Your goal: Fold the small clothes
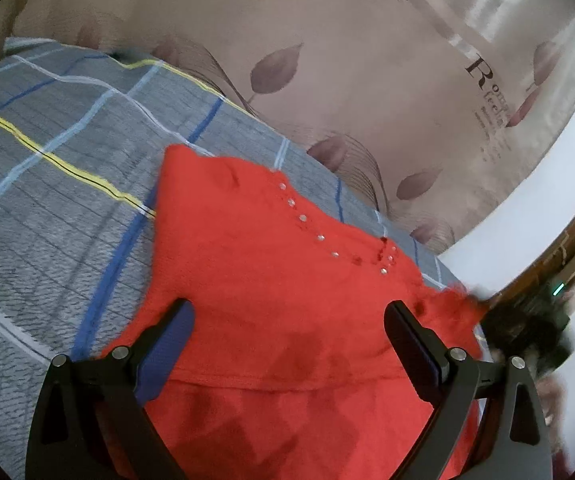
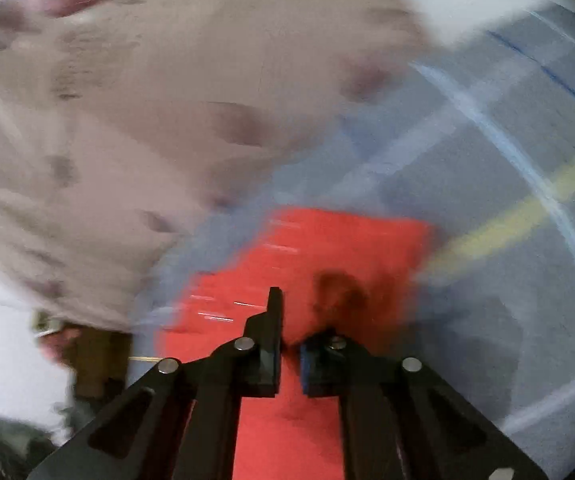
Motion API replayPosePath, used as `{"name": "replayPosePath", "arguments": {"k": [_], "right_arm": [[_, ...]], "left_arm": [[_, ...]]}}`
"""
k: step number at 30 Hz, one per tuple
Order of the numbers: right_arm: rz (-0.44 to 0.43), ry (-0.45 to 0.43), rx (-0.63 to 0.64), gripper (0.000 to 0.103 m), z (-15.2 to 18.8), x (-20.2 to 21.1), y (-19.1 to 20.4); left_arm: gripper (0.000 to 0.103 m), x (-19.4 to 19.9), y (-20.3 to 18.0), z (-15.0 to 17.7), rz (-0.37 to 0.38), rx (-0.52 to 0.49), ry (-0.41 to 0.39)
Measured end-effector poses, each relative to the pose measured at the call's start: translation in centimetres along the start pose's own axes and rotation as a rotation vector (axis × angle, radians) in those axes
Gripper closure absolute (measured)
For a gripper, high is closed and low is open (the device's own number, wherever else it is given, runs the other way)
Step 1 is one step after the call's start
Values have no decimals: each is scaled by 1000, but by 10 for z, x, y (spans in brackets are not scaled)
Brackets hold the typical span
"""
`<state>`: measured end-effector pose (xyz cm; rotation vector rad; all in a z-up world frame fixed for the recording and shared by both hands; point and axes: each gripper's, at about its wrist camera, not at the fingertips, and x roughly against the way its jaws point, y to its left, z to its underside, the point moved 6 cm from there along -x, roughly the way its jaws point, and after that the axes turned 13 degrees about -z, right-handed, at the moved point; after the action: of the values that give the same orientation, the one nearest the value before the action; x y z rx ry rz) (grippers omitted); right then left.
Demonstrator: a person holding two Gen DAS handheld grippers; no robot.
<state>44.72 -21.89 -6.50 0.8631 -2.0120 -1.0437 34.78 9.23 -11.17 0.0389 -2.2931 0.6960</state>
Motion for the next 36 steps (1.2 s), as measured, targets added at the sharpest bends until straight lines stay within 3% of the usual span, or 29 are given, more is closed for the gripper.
{"name": "replayPosePath", "arguments": {"k": [2, 3, 4, 7, 9, 12, 17, 24, 27, 29, 30, 31, 34, 36], "right_arm": [[-290, -54, 9, 97, -18, 3, 61], [-360, -96, 47, 97, -25, 12, 77], [-374, -142, 76, 98, -32, 18, 81], [-257, -131, -133, 97, -31, 3, 0], [-125, -103, -167, 96, -15, -2, -47], [-57, -83, -214, 96, 1, -2, -83], [-10, -64, -178, 96, 2, -5, -91], [-71, -48, -200, 91, 3, -1, -96], [-107, -87, -218, 78, 3, 18, -100], [-88, -106, -198, 79, 2, 26, -99], [-62, -104, -177, 82, 2, 28, -98], [-53, -96, -172, 92, 3, 31, -98], [-50, -64, -168, 94, 7, 23, -94], [-48, -47, -154, 94, 10, 17, -89]], "left_arm": [[8, 3, 5, -2, -11, 17, -15], [7, 5, 8, -2, -21, 28, -25], [7, 5, 10, -3, -30, 35, -31], [7, 8, 17, -4, -56, 58, -53], [7, 6, 17, -4, -59, 62, -45], [7, 5, 16, -5, -71, 54, -43], [7, 5, 15, -4, -71, 57, -41], [7, 4, 15, -5, -72, 62, -39], [7, 4, 16, -4, -69, 64, -39], [7, 4, 17, -4, -69, 64, -39], [7, 4, 17, -4, -68, 65, -40], [7, 4, 17, -4, -69, 66, -42], [7, 5, 22, -5, -92, 81, -60], [7, 5, 34, -6, -153, 132, -70]]}}
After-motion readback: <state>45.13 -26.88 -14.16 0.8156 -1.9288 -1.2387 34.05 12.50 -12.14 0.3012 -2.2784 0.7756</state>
